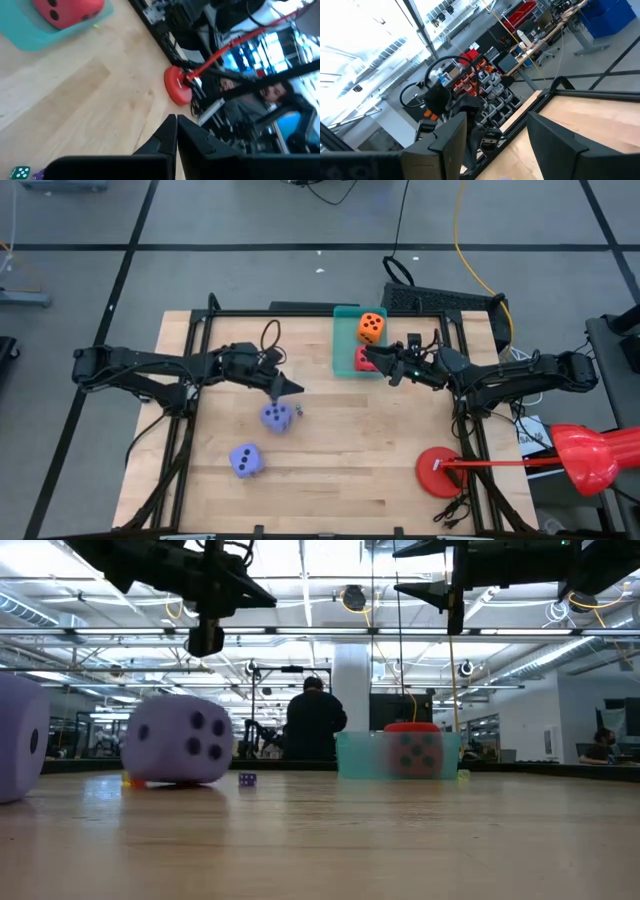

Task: Pick & Place Dice
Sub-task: Put the large purple die into the green bin

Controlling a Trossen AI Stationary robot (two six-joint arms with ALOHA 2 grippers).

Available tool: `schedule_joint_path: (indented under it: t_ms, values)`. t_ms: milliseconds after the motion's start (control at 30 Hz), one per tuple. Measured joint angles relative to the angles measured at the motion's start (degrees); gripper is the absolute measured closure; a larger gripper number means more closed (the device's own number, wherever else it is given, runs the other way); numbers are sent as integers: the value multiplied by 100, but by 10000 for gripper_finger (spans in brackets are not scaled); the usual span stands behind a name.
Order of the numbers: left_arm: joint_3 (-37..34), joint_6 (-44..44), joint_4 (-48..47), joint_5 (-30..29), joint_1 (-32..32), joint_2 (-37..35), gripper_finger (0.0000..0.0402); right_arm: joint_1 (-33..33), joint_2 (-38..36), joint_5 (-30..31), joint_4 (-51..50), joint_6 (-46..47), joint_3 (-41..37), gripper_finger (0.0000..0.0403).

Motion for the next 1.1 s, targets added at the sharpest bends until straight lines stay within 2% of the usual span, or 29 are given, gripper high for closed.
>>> schedule_joint_path:
  t_ms: [167, 333, 500, 633, 733, 867, 1100]
  values:
    - [0, 139, 29, 541, -2, -1, 387, 75, 0, 0, 271, -38, 15, 206]
    - [4, 294, 106, 686, -1, -483, 381, 446, 89, 8, 159, -837, 535, 206]
    - [2, 1356, 142, 618, 0, -1313, 374, 686, 536, -4, -510, -1510, 1441, 206]
    - [2, 2511, -208, 610, -2, -2023, 381, 726, 1089, -342, -1424, -1871, 2262, 206]
    - [0, 2947, -589, 568, 4, -2484, 392, 726, 1620, -660, -1941, -2108, 2940, 206]
    - [4, 3249, -1022, 411, 4, -2970, 396, 726, 2362, -895, -2617, -2441, 3886, 206]
    - [4, 3518, -1673, -164, 4, -3697, 355, 659, 3537, -1630, -3461, -2679, 5220, 193]
